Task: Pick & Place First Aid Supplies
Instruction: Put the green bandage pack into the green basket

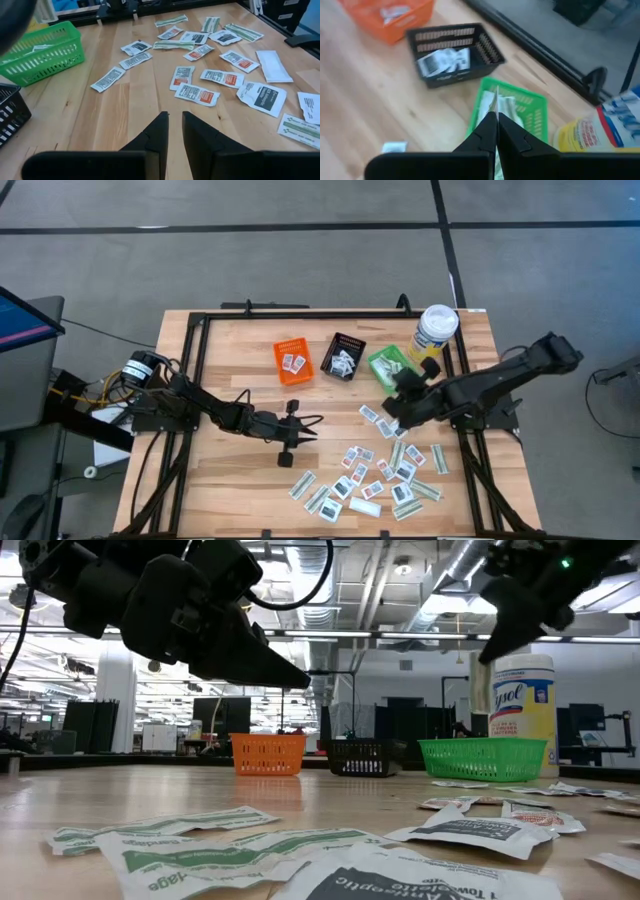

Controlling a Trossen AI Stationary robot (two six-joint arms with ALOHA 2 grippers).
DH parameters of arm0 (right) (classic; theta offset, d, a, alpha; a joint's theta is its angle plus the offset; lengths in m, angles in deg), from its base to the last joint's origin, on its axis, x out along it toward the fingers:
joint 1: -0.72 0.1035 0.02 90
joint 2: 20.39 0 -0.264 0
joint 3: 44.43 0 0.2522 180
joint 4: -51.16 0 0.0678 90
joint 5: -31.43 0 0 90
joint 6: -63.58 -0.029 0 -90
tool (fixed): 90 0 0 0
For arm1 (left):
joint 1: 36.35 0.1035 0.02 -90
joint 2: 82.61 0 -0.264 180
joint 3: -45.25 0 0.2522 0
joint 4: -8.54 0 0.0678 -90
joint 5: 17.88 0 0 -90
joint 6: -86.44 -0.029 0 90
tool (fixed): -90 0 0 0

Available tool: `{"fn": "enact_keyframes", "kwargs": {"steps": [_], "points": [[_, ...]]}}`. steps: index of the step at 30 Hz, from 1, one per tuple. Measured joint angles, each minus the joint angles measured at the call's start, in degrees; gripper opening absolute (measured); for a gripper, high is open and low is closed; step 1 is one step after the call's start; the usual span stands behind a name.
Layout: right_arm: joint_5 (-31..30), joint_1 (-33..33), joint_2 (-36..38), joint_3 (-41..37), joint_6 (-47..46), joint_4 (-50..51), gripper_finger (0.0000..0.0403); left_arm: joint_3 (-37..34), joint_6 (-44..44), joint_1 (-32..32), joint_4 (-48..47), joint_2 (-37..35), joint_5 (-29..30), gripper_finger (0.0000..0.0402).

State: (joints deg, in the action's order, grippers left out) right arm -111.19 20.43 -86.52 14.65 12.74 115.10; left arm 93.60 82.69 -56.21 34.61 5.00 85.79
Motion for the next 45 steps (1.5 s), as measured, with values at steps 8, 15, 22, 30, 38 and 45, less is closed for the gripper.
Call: {"fn": "enact_keyframes", "kwargs": {"steps": [8, 15, 22, 30, 38, 45], "points": [[-0.35, -4.05, 19.65, -16.96, 3.01, -15.88, 0.0000, 0.02, -0.02, 0.00, 0.63, -0.04, 0.00, 0.0056], [6.28, -10.26, 30.61, -28.51, 3.18, -31.27, 0.0000, 0.04, 0.17, 0.00, 1.39, -0.04, 0.00, 0.0056], [14.17, -14.98, 32.86, -30.37, 2.82, -33.55, 0.0031, 0.04, 0.22, 0.00, 1.81, -0.04, 0.00, 0.0056], [15.32, -16.94, 31.20, -30.70, 3.78, -33.15, 0.0095, 0.04, 2.59, 0.00, 1.81, -0.04, 0.00, 0.0056], [15.14, -16.07, 30.79, -29.52, 18.04, -42.13, 0.0118, 0.04, 2.75, 0.00, 1.81, -0.04, -0.02, 0.0056], [15.32, -10.44, 23.46, -29.52, 28.68, -56.38, 0.0127, 0.04, 2.91, 0.02, 1.79, -0.04, -4.06, 0.0061]]}}
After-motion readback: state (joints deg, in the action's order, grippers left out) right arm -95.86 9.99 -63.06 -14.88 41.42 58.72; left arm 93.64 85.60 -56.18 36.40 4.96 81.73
